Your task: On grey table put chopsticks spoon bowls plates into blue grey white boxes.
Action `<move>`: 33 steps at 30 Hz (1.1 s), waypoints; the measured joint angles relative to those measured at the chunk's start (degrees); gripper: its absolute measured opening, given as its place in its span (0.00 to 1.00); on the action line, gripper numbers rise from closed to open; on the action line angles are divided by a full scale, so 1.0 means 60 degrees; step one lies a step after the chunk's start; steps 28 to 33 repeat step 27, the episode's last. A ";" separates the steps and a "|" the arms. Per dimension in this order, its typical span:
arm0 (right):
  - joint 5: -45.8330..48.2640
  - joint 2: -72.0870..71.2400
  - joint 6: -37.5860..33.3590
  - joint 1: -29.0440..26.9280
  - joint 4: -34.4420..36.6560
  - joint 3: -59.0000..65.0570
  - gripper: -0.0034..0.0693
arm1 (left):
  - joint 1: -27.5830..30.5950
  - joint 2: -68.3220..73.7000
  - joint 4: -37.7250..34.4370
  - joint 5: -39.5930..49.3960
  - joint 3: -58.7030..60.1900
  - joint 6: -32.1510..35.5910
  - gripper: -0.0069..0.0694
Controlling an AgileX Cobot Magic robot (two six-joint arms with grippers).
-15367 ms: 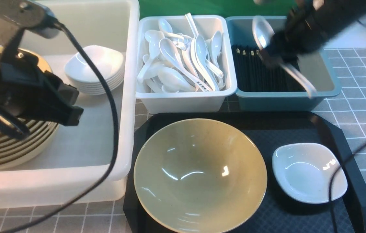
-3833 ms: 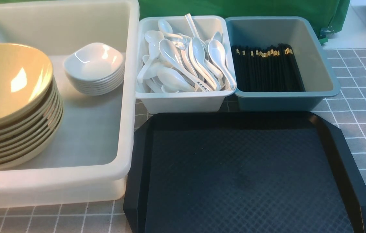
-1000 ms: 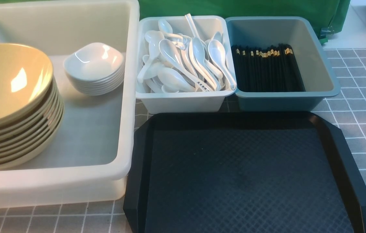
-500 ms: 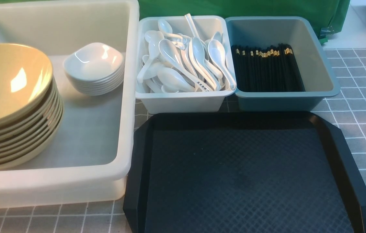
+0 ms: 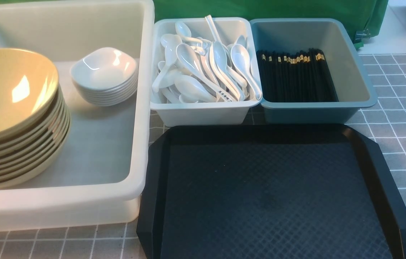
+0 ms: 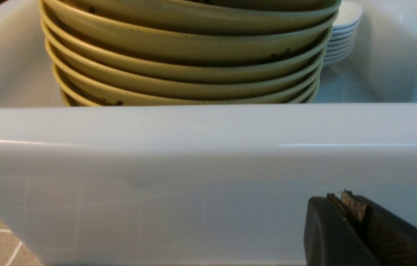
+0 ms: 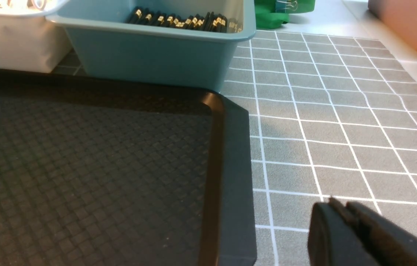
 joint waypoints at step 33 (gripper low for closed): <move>0.0000 0.0000 0.0000 0.0000 0.0000 0.0000 0.18 | 0.0000 0.0000 0.0000 0.0000 0.0000 0.0000 0.08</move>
